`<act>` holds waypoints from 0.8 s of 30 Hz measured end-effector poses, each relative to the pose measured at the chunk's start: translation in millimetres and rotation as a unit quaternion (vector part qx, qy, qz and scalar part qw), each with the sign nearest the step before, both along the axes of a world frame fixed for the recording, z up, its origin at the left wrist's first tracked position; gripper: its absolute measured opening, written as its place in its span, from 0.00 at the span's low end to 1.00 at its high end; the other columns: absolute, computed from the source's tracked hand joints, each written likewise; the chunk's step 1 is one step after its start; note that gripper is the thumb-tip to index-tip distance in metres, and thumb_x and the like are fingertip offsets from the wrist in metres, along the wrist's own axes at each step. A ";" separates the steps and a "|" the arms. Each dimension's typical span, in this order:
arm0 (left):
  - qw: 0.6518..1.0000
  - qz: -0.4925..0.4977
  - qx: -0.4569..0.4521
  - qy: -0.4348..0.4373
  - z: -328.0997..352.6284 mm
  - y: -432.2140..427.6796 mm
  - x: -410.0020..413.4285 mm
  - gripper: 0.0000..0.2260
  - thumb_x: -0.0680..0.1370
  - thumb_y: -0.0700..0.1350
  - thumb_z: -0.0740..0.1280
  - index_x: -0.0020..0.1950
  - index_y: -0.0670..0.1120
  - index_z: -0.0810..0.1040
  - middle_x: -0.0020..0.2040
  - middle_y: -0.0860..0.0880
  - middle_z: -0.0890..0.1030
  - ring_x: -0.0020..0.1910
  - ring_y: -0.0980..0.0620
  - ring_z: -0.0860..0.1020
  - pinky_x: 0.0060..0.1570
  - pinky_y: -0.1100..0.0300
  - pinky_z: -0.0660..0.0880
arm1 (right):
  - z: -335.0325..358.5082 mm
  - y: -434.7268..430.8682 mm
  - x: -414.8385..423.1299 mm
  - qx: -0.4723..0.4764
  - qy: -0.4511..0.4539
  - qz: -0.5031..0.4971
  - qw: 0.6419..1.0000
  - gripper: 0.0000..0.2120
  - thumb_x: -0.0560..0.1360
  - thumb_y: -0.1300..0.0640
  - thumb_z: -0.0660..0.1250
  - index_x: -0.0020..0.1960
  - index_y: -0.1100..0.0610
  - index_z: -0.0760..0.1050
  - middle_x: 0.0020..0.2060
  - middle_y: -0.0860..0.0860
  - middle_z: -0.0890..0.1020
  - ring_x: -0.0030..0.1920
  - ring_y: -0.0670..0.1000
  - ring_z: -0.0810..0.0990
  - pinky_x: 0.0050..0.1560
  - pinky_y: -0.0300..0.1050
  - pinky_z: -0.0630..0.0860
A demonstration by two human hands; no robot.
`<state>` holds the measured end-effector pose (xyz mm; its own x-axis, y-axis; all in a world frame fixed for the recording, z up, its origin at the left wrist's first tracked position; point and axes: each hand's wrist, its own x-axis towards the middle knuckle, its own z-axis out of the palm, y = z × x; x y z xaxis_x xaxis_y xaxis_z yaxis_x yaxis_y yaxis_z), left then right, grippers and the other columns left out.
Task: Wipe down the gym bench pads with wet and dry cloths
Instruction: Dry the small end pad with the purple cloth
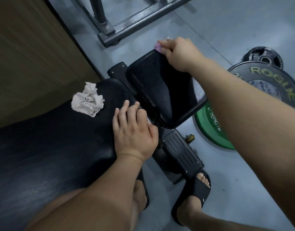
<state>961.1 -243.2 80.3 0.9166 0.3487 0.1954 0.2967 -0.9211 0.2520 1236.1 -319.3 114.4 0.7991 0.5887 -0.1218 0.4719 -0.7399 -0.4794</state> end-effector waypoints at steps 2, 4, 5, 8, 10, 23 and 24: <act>1.000 0.000 0.001 -0.005 -0.6 0.0 0.1 0.12 0.74 0.46 0.63 0.54 0.43 0.77 0.67 0.43 0.76 0.75 0.39 0.67 0.75 0.39 0.59 | -3.4 -23.2 -13.1 0.005 -0.044 0.018 0.999 0.20 0.85 0.45 0.58 0.70 0.55 0.76 0.69 0.53 0.78 0.74 0.52 0.70 0.70 0.42 0.64; 1.000 0.003 -0.002 -0.002 0.1 0.2 0.4 0.13 0.73 0.47 0.62 0.54 0.43 0.77 0.67 0.43 0.76 0.75 0.39 0.67 0.75 0.40 0.58 | -9.9 -52.8 -31.6 0.009 -0.077 0.006 0.997 0.18 0.85 0.49 0.59 0.72 0.52 0.74 0.72 0.53 0.75 0.75 0.48 0.68 0.74 0.44 0.65; 1.000 0.005 -0.005 0.000 0.6 0.2 0.6 0.13 0.73 0.47 0.62 0.54 0.43 0.77 0.67 0.44 0.76 0.75 0.40 0.66 0.75 0.40 0.58 | -12.6 -67.3 -43.1 0.010 -0.090 -0.004 0.996 0.18 0.85 0.50 0.60 0.73 0.51 0.74 0.73 0.52 0.75 0.75 0.49 0.69 0.74 0.46 0.67; 1.000 0.003 -0.008 0.003 1.3 -0.4 0.2 0.13 0.74 0.47 0.62 0.54 0.43 0.77 0.67 0.44 0.76 0.75 0.40 0.66 0.75 0.40 0.58 | -14.8 -100.0 -76.5 -0.009 -0.160 -0.009 0.987 0.14 0.84 0.53 0.61 0.66 0.56 0.77 0.67 0.58 0.79 0.61 0.63 0.81 0.58 0.58 0.80; 1.000 0.002 -0.008 0.002 1.4 0.4 0.0 0.12 0.74 0.47 0.62 0.54 0.43 0.77 0.67 0.44 0.76 0.75 0.40 0.66 0.75 0.40 0.58 | -10.3 -103.2 -88.6 -0.024 -0.200 0.000 0.979 0.12 0.84 0.55 0.61 0.60 0.61 0.78 0.60 0.63 0.81 0.50 0.67 0.83 0.48 0.59 0.81; 1.000 0.001 -0.003 -0.003 -0.3 0.2 -0.3 0.11 0.74 0.47 0.63 0.53 0.44 0.76 0.67 0.44 0.76 0.75 0.40 0.67 0.75 0.40 0.59 | -38.9 15.3 -15.8 -0.005 -0.163 0.069 0.984 0.24 0.81 0.65 0.58 0.77 0.64 0.63 0.64 0.56 0.79 0.68 0.59 0.74 0.74 0.45 0.64; 1.000 0.001 -0.002 -0.004 -0.3 0.0 -0.7 0.11 0.74 0.47 0.63 0.53 0.44 0.76 0.67 0.44 0.76 0.75 0.40 0.67 0.75 0.40 0.59 | -41.6 7.9 -16.9 0.013 -0.151 0.068 0.986 0.27 0.81 0.65 0.58 0.79 0.62 0.59 0.65 0.52 0.79 0.69 0.57 0.73 0.74 0.44 0.66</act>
<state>960.4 -243.2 79.9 0.9141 0.3523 0.2008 0.2973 -0.9190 0.2589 1219.2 -311.4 72.8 0.7103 0.6926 0.1257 0.6899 -0.6496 -0.3195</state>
